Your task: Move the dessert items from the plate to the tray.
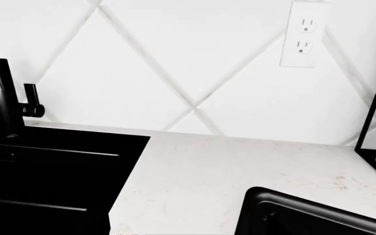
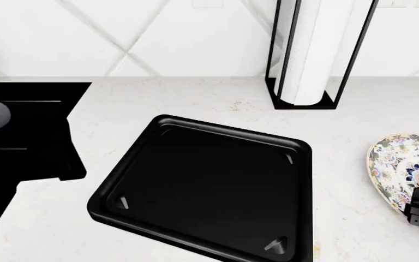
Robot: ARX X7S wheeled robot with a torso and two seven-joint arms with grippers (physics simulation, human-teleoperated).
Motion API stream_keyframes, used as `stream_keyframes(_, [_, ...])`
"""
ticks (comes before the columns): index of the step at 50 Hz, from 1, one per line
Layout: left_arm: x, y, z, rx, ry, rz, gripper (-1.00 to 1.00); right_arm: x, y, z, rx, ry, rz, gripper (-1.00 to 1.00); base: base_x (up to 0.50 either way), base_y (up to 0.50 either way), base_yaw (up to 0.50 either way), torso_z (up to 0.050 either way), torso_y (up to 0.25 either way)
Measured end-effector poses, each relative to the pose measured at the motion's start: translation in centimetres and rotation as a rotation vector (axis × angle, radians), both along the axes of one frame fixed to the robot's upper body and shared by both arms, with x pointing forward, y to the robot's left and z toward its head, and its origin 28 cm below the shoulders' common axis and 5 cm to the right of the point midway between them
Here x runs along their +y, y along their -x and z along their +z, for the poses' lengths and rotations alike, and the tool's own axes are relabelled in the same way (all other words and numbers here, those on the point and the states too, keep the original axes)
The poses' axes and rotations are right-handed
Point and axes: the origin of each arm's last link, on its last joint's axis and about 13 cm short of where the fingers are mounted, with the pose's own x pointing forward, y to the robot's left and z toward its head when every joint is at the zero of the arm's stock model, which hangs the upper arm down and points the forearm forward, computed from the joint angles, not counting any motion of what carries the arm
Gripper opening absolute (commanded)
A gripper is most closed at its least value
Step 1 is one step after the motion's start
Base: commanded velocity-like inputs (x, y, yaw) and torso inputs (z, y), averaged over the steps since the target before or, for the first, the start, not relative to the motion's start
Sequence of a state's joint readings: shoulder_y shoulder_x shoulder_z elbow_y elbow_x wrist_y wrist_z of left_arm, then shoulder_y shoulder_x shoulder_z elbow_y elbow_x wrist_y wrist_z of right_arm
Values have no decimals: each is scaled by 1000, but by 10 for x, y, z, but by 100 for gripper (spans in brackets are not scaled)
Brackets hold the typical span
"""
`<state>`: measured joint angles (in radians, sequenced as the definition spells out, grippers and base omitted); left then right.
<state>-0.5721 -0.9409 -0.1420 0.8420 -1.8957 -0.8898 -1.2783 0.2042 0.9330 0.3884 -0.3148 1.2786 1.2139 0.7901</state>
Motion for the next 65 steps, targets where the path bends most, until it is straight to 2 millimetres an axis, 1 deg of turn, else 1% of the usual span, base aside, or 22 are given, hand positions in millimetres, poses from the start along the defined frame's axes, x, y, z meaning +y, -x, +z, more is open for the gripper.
stream_keyframes(16, [0,0,0,0,1,1,100,-3,1,-2,-1,-10,-10,100,0,0,0,0,0])
stream_keyframes(17, [0,0,0,0,1,1,100,-3,1,-2,-2,-10,-10,-100,0,0,0,0,0])
stream_keyframes(30, [0,0,1,0,1,0,100,-3,2,3,-15,-9,-15,-100,0,0,0,0,0])
stream_keyframes(47, [0,0,-1,0,6,2,100,0,1,16,-43,-4,3,-100,0,0,0,0,0])
stream_keyframes(54, [0,0,-1,-1,7,2,100,4,-1,29,-66,5,25,-100,0,0,0,0,0])
stream_keyframes(65, [1,1,-3,0,10,2,100,17,-12,61,-106,12,119,-100,0,0,0,0,0])
